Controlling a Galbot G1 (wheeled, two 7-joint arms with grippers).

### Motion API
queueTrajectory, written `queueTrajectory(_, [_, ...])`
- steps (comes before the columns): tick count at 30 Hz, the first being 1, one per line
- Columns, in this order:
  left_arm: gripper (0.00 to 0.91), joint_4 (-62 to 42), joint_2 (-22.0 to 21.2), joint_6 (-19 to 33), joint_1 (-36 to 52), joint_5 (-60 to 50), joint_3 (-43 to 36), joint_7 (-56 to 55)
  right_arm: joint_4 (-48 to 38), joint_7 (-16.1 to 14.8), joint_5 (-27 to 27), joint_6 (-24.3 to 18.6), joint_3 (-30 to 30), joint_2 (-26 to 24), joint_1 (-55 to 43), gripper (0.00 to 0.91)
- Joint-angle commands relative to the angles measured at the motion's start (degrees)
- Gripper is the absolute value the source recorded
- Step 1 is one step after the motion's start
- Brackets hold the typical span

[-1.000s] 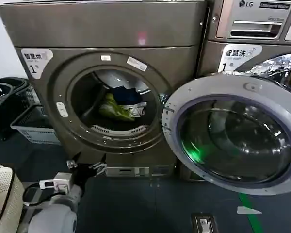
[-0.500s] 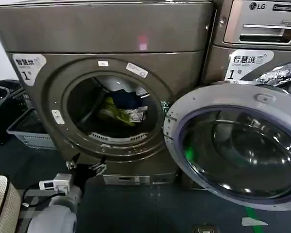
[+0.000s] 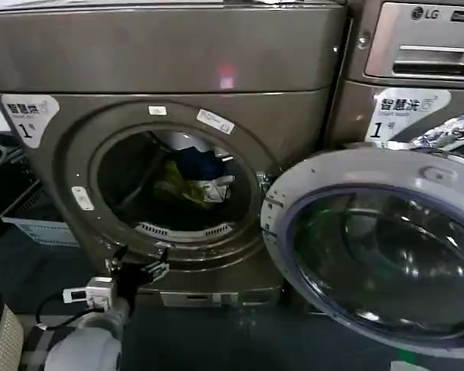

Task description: Grasp the clothes from the dryer.

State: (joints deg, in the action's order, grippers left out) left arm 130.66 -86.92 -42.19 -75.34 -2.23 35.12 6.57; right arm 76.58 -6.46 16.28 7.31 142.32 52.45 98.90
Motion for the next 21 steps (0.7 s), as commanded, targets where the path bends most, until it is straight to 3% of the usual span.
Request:
queueTrajectory(1, [0.907,-0.5,0.3,-2.8,0.5,-0.5,-0.2,-0.8,0.1,0.0,0.0,0.0,0.0,0.0,-0.1,0.907])
queueTrajectory(21, [0.907,-1.9,0.4,-2.8,0.7,-1.7,-1.4,-3.1,-0.4,0.0,-0.1,-0.4,0.1,-0.1,0.3,0.907])
